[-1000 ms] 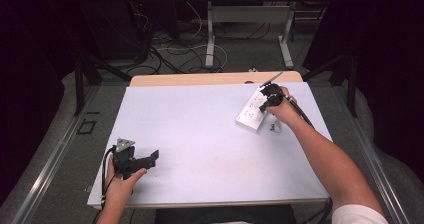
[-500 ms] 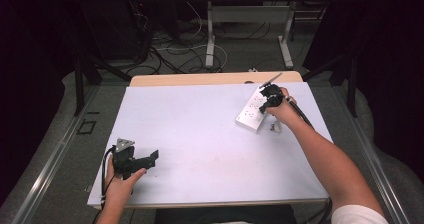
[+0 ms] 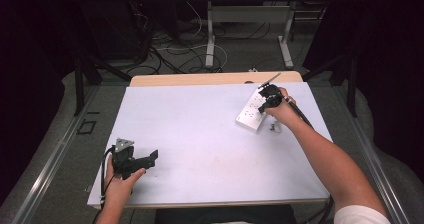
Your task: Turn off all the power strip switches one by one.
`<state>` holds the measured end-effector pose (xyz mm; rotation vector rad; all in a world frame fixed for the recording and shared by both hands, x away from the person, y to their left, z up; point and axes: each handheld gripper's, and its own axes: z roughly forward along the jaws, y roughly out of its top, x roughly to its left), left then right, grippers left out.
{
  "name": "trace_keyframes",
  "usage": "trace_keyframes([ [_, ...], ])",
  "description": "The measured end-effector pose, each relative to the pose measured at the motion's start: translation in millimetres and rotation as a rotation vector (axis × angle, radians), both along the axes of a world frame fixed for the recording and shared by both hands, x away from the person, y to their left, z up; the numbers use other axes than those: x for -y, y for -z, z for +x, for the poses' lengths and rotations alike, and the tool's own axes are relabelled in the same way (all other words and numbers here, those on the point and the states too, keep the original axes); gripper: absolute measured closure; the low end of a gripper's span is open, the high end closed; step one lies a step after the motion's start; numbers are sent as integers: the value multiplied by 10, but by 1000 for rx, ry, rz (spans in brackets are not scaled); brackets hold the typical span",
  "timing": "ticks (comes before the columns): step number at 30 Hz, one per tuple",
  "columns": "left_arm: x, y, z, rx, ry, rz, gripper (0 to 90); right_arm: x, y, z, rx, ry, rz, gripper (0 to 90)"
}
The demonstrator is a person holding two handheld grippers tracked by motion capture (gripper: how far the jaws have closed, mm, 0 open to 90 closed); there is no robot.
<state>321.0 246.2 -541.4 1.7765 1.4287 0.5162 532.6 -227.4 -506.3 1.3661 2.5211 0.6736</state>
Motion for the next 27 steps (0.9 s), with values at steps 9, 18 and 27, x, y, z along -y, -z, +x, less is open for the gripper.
trace_keyframes([
  [9, 2, -3, -1, 2, -1, -3, 37, -14, -68, -64, 17, -40, 4, 900],
  [18, 4, -7, 0, -3, 1, -1, 36, -107, -95, -163, 28, -65, 16, 900],
  [27, 2, -7, 0, -4, 1, -1, 37, -186, -98, -226, 6, -94, -2, 900],
])
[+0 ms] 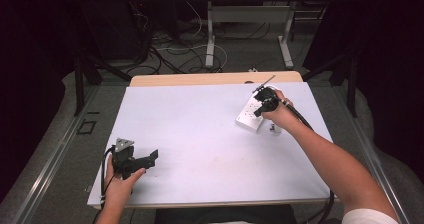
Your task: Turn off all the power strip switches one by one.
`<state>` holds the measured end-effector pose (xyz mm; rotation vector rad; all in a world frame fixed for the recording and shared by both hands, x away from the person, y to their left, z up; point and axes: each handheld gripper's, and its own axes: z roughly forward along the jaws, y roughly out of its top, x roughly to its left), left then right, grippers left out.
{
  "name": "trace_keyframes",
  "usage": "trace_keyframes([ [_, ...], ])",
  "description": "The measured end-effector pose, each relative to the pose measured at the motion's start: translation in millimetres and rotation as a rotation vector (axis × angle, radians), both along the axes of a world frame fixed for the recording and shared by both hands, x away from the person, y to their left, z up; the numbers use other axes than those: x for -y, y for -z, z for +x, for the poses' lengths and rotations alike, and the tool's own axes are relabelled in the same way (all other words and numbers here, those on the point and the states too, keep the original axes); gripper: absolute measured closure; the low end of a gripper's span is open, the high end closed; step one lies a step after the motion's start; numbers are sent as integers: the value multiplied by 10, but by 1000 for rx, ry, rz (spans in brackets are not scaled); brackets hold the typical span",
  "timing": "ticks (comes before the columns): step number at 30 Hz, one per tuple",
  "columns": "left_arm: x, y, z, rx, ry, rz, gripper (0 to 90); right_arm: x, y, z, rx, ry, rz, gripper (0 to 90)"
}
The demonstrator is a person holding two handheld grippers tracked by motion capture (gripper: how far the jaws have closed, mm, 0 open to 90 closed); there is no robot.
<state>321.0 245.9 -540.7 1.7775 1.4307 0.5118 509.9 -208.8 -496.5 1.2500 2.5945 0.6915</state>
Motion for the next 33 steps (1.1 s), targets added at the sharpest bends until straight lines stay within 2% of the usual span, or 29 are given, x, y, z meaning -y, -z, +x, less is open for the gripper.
trace_keyframes([
  [2, 0, 3, 0, 4, -2, -3, 37, -11, -4, -11, -6, -3, -14, 900],
  [3, 0, 4, 0, 5, -2, -3, 36, -8, -2, -5, -4, -21, -18, 900],
  [6, 0, 3, 1, 4, -2, -4, 37, -26, 18, -11, 13, -16, -7, 900],
  [7, 0, 3, 1, 4, -2, -4, 37, -34, 12, -22, -3, -6, -1, 900],
  [8, 0, 3, 1, 4, -2, -4, 37, -37, 4, -22, -6, -6, -23, 900],
  [16, 0, 4, 1, 4, -2, -2, 37, -49, 41, -27, -12, -11, -31, 900],
  [17, 0, 4, 1, 4, -2, -2, 36, -48, 63, -19, 0, -23, -11, 900],
  [19, -1, 4, 1, 4, -2, -2, 37, -50, 70, -25, -25, -9, -21, 900],
  [20, -2, 4, 1, 4, -2, -2, 36, -44, 91, -17, -6, -21, -12, 900],
  [22, -3, 5, 1, 3, -2, -1, 37, -43, 96, -21, -13, -19, -7, 900],
  [23, -4, 6, 2, 2, -2, 1, 37, -33, 92, -25, -26, -23, -29, 900],
  [25, -4, 3, 1, -1, -1, 2, 37, -19, 105, -17, -20, -36, -31, 900],
  [27, -3, 2, 1, 0, 0, 2, 37, -23, 101, -23, -25, -14, -26, 900],
  [29, 0, 1, 1, 0, 1, 3, 37, -11, 121, -14, -11, -16, -5, 900],
  [30, 0, 1, 1, 0, 1, 3, 37, -8, 101, -18, -31, -4, -21, 900],
  [32, -2, 1, 0, -1, 1, 4, 36, -2, 105, -12, -23, -14, -21, 900],
  [33, -2, 1, 0, -1, 1, 4, 37, -9, 100, -20, -34, -5, -23, 900],
])
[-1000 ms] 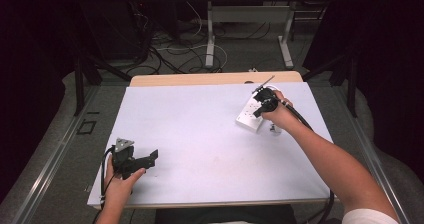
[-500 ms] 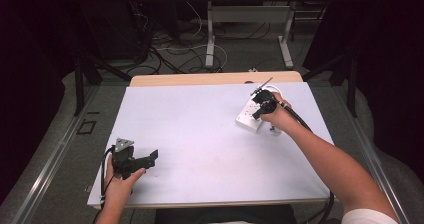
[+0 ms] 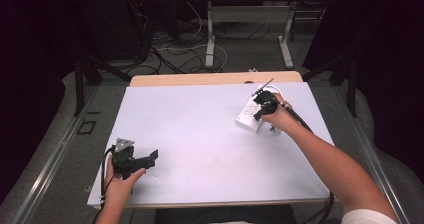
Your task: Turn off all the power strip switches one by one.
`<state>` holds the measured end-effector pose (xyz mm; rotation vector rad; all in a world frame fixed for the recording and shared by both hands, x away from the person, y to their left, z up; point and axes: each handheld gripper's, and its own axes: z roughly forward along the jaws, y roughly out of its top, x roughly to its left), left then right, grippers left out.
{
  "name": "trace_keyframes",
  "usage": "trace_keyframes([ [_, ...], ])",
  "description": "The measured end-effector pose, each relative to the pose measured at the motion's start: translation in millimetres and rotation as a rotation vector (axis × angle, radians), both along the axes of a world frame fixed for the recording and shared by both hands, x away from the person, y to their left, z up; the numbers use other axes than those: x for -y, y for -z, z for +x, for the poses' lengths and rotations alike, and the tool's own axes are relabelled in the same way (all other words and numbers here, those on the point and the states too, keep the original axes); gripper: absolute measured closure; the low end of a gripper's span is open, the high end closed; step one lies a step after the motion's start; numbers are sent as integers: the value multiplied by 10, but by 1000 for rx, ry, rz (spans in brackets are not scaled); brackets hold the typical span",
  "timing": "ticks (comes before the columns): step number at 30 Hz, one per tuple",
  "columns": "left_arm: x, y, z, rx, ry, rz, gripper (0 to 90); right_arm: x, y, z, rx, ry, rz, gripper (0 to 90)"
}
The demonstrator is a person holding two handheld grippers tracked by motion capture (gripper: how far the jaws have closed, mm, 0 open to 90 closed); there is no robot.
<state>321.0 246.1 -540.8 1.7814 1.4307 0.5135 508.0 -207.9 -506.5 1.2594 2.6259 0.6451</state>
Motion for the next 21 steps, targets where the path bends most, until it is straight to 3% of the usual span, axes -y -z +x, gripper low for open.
trace_keyframes([
  [10, 1, -1, -1, 1, -1, -1, 37, 0, 17, 4, 15, -7, 16, 900],
  [11, 3, 0, -1, 2, -1, 0, 37, 5, 4, 3, 6, -5, -3, 900],
  [14, 4, -1, -1, 2, -1, 1, 37, -1, 66, 8, 30, -12, 31, 900],
  [16, 4, -2, -3, 3, -1, 1, 37, -16, 34, -11, 7, -1, -8, 900],
  [21, 3, 0, -1, 6, -4, -3, 37, -6, 48, 4, 19, -9, 14, 900],
])
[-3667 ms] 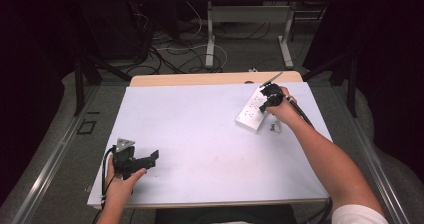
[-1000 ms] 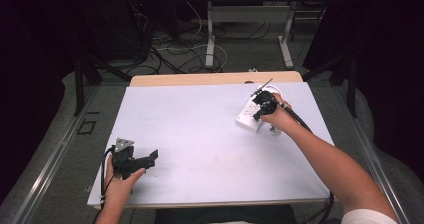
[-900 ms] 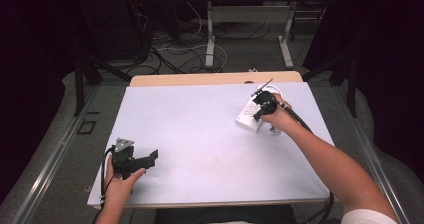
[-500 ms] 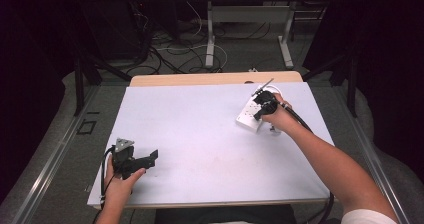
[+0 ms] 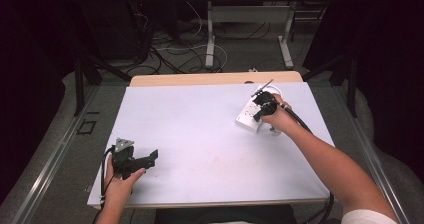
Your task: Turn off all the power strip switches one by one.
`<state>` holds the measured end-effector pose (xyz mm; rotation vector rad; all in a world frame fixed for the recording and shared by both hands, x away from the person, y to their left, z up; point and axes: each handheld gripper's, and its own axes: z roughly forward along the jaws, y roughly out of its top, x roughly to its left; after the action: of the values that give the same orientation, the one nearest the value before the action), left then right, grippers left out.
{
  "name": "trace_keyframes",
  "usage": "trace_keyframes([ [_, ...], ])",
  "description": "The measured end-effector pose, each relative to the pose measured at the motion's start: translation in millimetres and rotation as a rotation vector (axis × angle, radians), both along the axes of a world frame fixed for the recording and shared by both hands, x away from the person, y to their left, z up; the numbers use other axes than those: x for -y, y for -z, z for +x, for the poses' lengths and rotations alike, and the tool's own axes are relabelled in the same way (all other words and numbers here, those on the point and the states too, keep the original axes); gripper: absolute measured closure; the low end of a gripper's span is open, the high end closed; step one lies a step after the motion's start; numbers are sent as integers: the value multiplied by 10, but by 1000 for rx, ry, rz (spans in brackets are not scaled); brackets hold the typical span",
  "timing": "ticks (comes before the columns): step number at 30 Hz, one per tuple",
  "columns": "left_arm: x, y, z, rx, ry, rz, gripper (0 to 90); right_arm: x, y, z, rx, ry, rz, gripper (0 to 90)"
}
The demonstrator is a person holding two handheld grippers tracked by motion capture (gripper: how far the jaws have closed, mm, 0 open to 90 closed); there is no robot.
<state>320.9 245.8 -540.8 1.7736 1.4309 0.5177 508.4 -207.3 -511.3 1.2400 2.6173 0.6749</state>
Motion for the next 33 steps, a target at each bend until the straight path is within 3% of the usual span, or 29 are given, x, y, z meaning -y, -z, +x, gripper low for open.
trace_keyframes([
  [2, -1, 0, 0, 0, -1, 0, 36, -7, -10, 0, -6, 2, -22, 900],
  [5, -7, 0, 1, 1, -1, 0, 36, -19, -19, -20, -14, -1, 16, 900],
  [8, -7, 4, -1, 0, -5, -1, 36, -26, -42, -17, 6, -13, 20, 900],
  [10, -10, 0, -8, -1, -5, 2, 37, -39, -61, -29, -7, -1, 30, 900],
  [11, -10, 0, -8, -1, -5, 2, 36, -37, -59, -22, 10, -17, 27, 900],
  [16, -12, -1, -15, -4, -8, 1, 37, -47, -89, -43, -11, -3, 18, 900],
  [17, -8, 1, -13, 1, -10, -2, 37, -43, -67, -36, 25, -19, 54, 900],
  [19, -8, 0, -11, 2, -7, 1, 37, -42, -100, -46, 6, -12, 25, 900],
  [24, -1, 1, -3, 1, -4, -2, 36, -44, -106, -64, 21, -11, 53, 900],
  [26, 1, -3, -2, -4, -2, 1, 37, -38, -129, -65, 12, -23, 31, 900],
  [33, 10, 2, 10, 2, 0, -3, 37, -3, -232, -120, 52, -16, 67, 900],
])
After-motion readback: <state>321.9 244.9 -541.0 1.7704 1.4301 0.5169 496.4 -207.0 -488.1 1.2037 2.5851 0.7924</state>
